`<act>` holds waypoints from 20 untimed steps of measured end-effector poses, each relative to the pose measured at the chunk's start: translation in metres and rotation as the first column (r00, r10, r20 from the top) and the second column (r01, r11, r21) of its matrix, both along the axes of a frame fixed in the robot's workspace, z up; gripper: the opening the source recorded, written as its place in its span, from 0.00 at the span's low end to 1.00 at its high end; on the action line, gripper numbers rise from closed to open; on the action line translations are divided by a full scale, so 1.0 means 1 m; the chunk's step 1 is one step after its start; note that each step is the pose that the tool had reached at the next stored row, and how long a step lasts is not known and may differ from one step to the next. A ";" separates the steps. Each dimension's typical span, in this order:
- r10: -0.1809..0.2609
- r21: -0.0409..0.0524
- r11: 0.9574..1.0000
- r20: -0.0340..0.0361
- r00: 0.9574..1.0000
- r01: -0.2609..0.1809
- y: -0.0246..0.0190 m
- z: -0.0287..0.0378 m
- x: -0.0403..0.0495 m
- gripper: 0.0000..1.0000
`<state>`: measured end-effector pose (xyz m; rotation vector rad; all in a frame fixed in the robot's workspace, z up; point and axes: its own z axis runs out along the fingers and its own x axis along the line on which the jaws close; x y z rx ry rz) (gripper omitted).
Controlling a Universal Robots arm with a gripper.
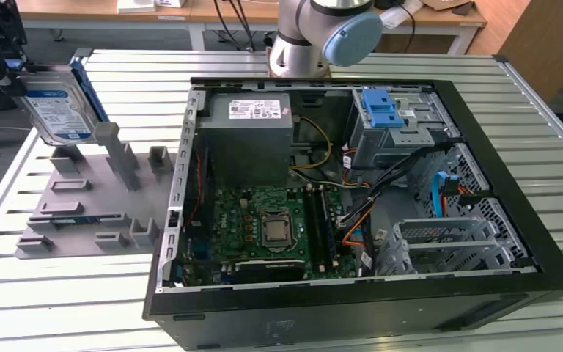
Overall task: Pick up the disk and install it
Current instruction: 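Pick up the disk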
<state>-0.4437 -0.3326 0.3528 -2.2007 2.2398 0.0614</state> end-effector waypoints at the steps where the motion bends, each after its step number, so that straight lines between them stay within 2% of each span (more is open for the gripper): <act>1: 0.000 0.000 1.000 0.000 1.000 0.000 0.0000 0.0004 0.0000 0.36; 20: 0.000 0.000 1.000 0.000 1.000 0.000 0.0000 0.0126 0.0000 0.36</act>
